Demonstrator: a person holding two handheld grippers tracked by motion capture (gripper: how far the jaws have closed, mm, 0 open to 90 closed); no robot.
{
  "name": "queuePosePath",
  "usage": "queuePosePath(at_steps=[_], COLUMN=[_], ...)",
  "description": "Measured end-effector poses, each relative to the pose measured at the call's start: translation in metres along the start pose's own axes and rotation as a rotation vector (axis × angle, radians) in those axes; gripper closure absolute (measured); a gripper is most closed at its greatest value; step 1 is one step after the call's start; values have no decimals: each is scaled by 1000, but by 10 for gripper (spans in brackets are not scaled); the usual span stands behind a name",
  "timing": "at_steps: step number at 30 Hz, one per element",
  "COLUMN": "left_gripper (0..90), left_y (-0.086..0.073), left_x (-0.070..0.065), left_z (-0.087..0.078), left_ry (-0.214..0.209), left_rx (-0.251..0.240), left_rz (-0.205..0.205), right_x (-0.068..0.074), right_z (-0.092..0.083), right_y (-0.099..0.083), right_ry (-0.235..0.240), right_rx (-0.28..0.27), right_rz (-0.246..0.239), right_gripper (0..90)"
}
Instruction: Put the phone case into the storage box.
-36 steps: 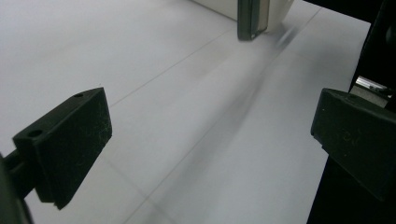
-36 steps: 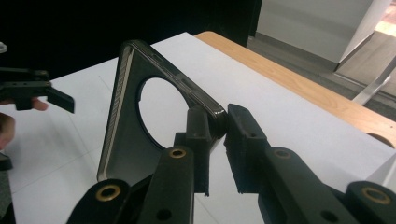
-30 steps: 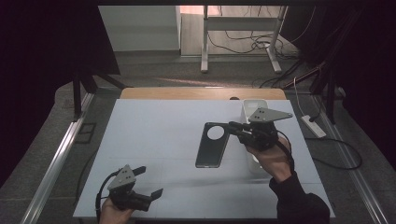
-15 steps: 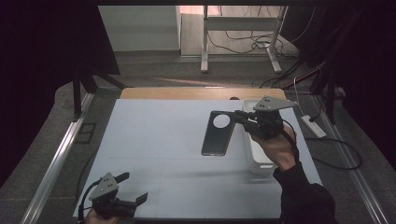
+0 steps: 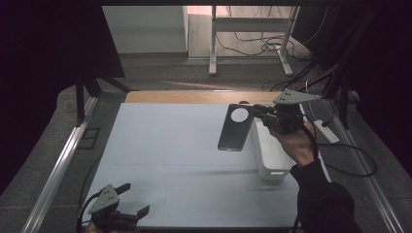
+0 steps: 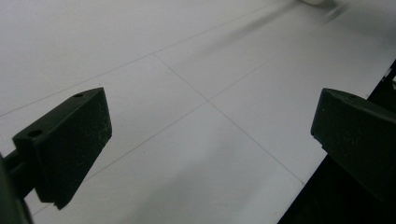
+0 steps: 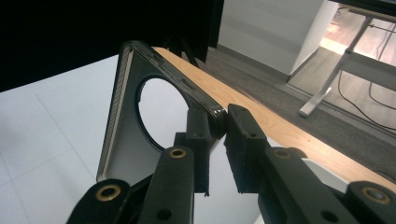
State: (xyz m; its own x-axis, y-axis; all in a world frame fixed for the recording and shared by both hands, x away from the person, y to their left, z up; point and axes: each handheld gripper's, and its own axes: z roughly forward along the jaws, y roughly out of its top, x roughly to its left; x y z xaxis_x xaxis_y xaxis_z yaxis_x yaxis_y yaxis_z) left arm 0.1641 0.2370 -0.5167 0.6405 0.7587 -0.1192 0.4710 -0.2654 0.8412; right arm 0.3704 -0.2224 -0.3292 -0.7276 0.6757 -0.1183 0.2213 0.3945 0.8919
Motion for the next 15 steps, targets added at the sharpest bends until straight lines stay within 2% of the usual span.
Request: queuePosePath(at_steps=[8, 15], left_gripper=[0, 0], left_y=[-3, -3], left_x=[1, 0], left_z=[-4, -4], left_ry=[-9, -5], left_rx=[-14, -13], left_rz=[-19, -5], right_x=[-16, -30], right_z=[-1, -2], right_y=[2, 6], right_ry=[-25, -41], right_rx=[-4, -6], right_rz=[15, 13], right_gripper=[792, 792])
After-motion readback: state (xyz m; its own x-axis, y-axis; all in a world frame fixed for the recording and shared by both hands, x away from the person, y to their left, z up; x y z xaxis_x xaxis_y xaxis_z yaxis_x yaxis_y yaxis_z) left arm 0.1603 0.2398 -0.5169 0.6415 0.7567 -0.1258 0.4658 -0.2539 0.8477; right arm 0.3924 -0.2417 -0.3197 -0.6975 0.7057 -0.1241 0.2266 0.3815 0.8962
